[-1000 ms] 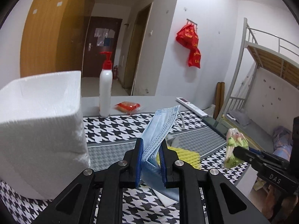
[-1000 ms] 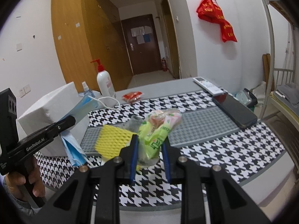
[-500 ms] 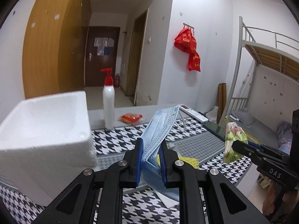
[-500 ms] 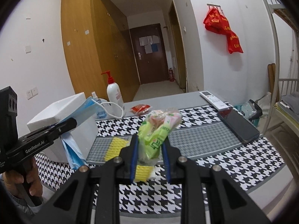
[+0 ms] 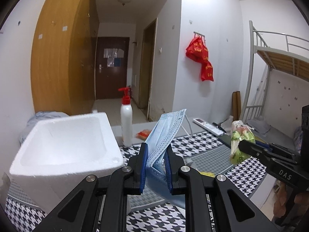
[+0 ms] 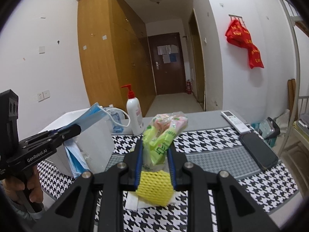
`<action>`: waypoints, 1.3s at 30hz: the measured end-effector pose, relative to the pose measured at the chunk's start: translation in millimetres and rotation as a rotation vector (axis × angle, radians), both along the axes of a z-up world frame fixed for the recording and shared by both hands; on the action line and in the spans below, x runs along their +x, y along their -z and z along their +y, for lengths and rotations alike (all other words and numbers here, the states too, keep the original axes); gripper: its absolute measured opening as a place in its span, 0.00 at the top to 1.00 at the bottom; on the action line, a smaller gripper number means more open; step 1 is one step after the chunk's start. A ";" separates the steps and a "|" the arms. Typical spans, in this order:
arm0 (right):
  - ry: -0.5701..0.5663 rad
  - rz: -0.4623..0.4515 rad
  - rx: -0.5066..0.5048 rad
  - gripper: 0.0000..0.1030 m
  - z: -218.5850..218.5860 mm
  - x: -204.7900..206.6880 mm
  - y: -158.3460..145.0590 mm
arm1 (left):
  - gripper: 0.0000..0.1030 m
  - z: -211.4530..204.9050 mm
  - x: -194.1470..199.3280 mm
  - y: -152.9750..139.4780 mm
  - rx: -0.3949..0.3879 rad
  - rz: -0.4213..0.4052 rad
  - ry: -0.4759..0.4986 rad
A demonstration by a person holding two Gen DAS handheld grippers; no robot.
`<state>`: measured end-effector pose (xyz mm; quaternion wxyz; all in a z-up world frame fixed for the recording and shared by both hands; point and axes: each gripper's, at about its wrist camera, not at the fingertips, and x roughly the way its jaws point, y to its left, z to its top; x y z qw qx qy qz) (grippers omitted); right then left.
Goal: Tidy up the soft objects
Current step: 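Carry the mask over the foam box and open the left tool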
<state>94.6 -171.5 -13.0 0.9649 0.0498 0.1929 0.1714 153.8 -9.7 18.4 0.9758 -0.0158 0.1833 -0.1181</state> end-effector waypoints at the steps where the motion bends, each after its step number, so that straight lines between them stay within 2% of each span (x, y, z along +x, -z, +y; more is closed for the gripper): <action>1: -0.003 -0.004 -0.001 0.73 0.5 0.3 -0.9 | 0.82 0.4 -1.1 -2.7 0.004 -0.011 0.000; 19: -0.084 -0.076 -0.006 0.73 26.6 0.9 -31.1 | 0.82 24.5 -12.1 -40.7 0.011 -0.116 -0.074; 26: -0.122 -0.095 -0.016 0.73 40.1 5.0 -38.2 | 0.82 39.6 -11.8 -47.1 -0.001 -0.130 -0.112; 32: -0.167 -0.114 -0.012 0.73 54.4 9.3 -42.5 | 0.82 65.5 -15.3 -60.5 -0.006 -0.150 -0.185; 39: -0.241 -0.122 -0.014 0.73 76.0 14.2 -43.4 | 0.82 89.1 -19.2 -58.8 -0.004 -0.133 -0.266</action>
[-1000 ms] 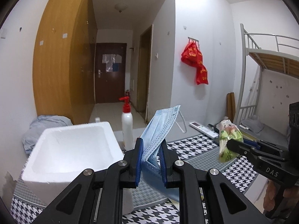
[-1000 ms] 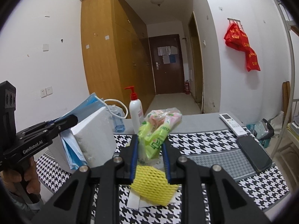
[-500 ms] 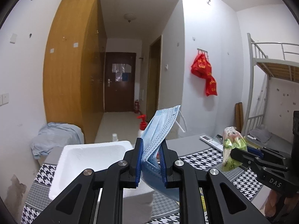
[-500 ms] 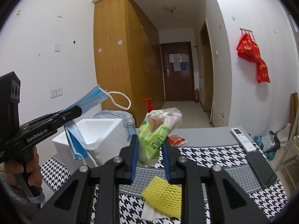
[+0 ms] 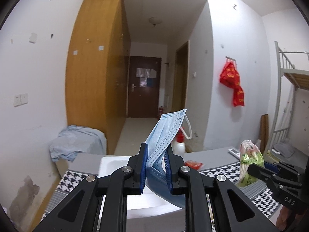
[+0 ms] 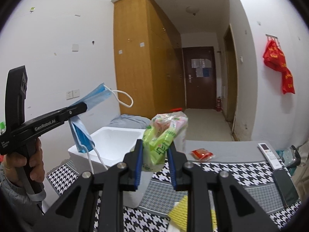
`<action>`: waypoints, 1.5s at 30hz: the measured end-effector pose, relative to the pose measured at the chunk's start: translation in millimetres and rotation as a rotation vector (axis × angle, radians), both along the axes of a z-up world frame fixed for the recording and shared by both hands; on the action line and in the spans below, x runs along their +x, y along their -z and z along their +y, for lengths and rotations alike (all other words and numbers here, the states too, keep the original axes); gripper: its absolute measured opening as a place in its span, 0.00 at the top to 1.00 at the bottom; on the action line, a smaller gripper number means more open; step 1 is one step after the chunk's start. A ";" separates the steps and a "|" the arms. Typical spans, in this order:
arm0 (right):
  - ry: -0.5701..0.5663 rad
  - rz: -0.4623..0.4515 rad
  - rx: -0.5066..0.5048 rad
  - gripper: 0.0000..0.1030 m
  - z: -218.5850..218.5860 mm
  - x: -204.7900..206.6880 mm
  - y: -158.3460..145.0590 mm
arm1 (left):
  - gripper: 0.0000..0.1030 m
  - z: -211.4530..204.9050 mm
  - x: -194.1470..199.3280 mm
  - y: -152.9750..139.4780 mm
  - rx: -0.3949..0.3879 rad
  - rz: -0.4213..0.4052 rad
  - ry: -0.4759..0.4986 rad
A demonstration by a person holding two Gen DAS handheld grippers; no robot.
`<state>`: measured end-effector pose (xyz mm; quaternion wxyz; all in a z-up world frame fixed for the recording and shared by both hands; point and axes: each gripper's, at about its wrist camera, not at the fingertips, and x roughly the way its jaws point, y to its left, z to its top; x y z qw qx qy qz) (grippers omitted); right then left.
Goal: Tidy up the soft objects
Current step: 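Carry the mask over the foam box and open the left tool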
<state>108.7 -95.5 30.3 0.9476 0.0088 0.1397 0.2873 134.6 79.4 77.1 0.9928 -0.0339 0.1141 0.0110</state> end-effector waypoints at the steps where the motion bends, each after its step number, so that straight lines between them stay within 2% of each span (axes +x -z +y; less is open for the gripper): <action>1: -0.011 0.001 -0.002 0.73 3.5 0.6 0.0 | 0.82 2.9 -0.6 0.1 -0.002 0.001 -0.007; 7: -0.072 -0.004 0.000 0.73 19.9 2.8 -2.0 | 0.82 17.2 3.1 5.8 -0.009 0.031 -0.037; 16: -0.092 0.012 -0.020 0.73 40.5 10.9 0.0 | 0.82 34.9 23.0 21.8 -0.028 0.092 -0.066; 25: -0.091 0.022 -0.041 0.73 53.9 18.1 1.6 | 0.82 38.7 43.1 32.7 -0.040 0.163 -0.044; 27: -0.087 0.025 -0.045 0.73 55.4 18.5 2.3 | 0.80 41.4 46.2 34.3 -0.044 0.178 -0.041; 28: -0.087 0.029 -0.043 0.73 56.5 18.5 2.3 | 0.74 43.2 47.6 34.6 -0.050 0.184 -0.034; 29: -0.086 0.031 -0.044 0.73 57.1 18.5 2.2 | 0.62 43.8 48.3 35.3 -0.054 0.190 -0.026; 30: -0.083 0.030 -0.047 0.73 58.3 18.2 1.7 | 0.55 44.9 48.0 35.5 -0.060 0.187 -0.022; 31: -0.081 0.030 -0.048 0.73 60.7 17.2 -0.4 | 0.42 45.7 47.9 34.8 -0.065 0.181 -0.023; 32: -0.079 0.030 -0.048 0.73 61.1 16.8 -0.8 | 0.35 46.5 46.8 34.1 -0.067 0.174 -0.026; 33: -0.077 0.029 -0.050 0.73 61.7 16.7 -1.1 | 0.33 46.5 45.5 33.3 -0.068 0.166 -0.028; 34: -0.076 0.030 -0.051 0.73 61.8 17.2 -0.7 | 0.26 47.4 43.6 32.6 -0.068 0.159 -0.033; 35: -0.075 0.030 -0.052 0.73 62.3 17.3 -0.8 | 0.14 47.6 42.4 31.6 -0.066 0.153 -0.037; 37: -0.071 0.033 -0.054 0.73 63.2 18.1 -0.6 | 0.01 47.3 37.6 30.2 -0.058 0.134 -0.051; 45: -0.067 0.029 -0.042 0.73 70.5 21.8 -2.1 | 0.01 54.7 24.0 29.5 -0.034 0.103 -0.102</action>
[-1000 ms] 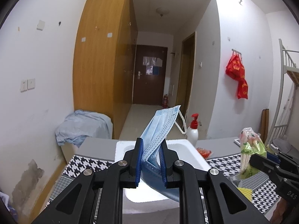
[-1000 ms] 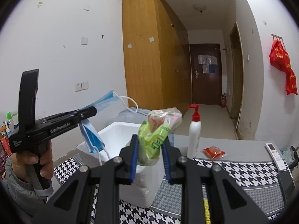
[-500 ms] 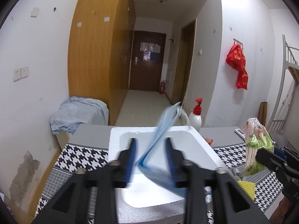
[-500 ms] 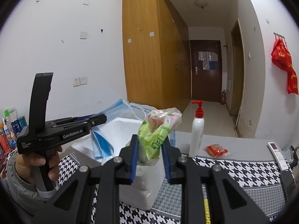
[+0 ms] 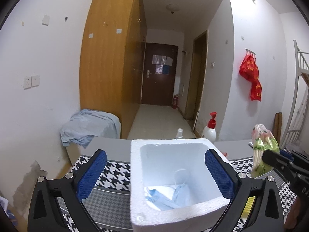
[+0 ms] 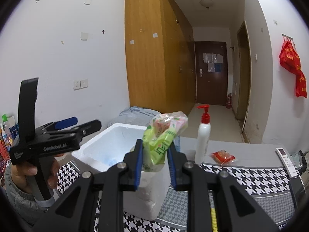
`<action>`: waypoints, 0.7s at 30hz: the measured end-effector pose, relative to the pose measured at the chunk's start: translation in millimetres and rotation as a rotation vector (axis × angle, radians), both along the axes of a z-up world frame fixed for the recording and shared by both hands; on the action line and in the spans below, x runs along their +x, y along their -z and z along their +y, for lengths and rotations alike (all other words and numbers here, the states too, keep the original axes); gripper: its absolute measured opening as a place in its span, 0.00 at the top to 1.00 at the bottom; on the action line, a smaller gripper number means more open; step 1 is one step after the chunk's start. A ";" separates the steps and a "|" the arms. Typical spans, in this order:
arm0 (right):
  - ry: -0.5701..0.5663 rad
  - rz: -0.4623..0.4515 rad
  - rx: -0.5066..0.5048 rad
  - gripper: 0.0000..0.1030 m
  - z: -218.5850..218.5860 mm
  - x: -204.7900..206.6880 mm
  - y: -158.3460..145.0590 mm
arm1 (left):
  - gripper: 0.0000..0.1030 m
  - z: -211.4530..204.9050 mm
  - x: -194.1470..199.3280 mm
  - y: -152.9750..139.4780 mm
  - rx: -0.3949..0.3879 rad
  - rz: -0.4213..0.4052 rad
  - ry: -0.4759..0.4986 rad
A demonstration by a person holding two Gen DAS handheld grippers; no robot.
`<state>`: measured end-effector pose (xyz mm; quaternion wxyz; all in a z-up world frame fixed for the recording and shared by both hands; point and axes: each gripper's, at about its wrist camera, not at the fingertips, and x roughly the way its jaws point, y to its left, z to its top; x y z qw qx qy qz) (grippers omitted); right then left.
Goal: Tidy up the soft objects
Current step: 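Carry the mask over the foam box and open the left tool, then lower the green snack packet into the foam box and open the right tool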
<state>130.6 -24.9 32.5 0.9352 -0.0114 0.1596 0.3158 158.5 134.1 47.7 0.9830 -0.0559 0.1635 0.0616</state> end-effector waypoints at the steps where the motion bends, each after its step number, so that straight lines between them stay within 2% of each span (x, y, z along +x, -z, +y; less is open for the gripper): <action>1: 0.002 0.003 -0.001 0.73 0.2 1.2 1.1 | 0.01 0.9 -1.1 0.3 0.002 -0.001 -0.008; 21: -0.058 0.021 -0.020 0.73 41.6 11.9 4.4 | 0.01 21.6 -24.8 6.3 0.003 -0.015 -0.042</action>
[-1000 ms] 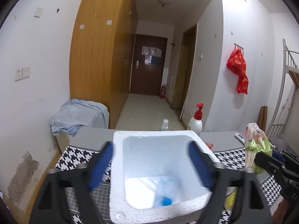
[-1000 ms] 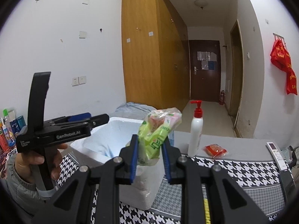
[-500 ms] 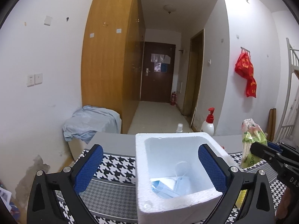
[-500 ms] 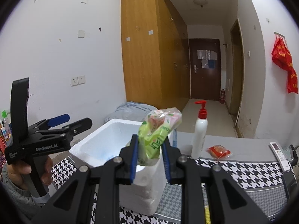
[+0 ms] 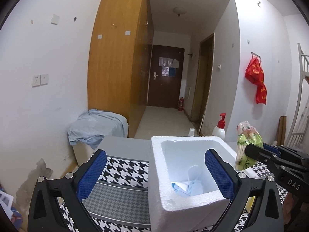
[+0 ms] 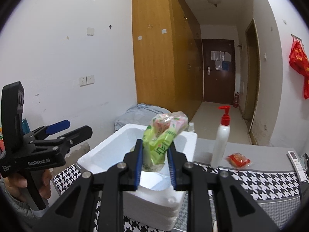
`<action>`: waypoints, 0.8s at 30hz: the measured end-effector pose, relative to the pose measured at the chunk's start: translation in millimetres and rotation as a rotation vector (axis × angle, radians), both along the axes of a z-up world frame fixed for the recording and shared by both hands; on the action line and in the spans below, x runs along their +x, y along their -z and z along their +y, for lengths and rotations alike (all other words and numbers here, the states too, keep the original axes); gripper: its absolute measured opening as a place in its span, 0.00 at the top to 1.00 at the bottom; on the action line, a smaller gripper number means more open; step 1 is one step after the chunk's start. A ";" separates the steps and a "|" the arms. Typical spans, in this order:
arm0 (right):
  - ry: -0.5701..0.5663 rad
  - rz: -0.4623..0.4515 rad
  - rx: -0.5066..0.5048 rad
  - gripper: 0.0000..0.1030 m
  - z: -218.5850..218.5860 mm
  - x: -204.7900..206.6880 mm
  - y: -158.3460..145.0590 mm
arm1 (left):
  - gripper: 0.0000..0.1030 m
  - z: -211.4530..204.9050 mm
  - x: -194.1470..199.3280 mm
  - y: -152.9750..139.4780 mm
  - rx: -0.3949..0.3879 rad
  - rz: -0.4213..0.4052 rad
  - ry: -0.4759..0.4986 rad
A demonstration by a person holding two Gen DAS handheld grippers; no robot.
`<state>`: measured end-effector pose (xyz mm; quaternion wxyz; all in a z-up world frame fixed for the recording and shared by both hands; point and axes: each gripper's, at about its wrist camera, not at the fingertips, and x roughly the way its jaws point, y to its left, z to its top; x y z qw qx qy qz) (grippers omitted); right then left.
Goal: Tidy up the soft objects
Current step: 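Lower the green snack packet into the foam box and open the right tool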
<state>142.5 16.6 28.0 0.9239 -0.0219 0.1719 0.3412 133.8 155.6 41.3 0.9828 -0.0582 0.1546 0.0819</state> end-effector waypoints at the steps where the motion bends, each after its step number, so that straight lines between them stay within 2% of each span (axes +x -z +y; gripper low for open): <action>1: -0.003 0.003 0.000 0.73 1.8 0.5 0.0 | 0.01 -0.1 -1.3 0.6 0.007 0.002 -0.003; 7: -0.033 0.013 -0.002 0.73 13.3 0.8 0.6 | 0.01 3.1 -9.1 0.4 0.025 0.006 -0.027; 16: -0.041 0.032 -0.012 0.72 26.0 7.6 2.0 | 0.01 10.3 -14.8 1.6 0.005 0.002 -0.024; 17: -0.041 0.038 -0.011 0.62 26.0 9.4 2.9 | 0.01 9.9 -14.5 2.1 0.008 0.004 -0.023; 18: -0.043 0.046 -0.011 0.44 26.4 11.4 4.0 | 0.01 9.4 -14.2 2.2 0.011 0.006 -0.022; 20: -0.044 0.049 -0.008 0.23 27.1 11.8 4.7 | 0.01 10.0 -13.5 2.6 0.016 0.008 -0.023; 24: -0.044 0.048 0.003 0.21 25.4 8.8 3.6 | 0.01 8.9 -12.9 1.3 0.014 0.009 -0.029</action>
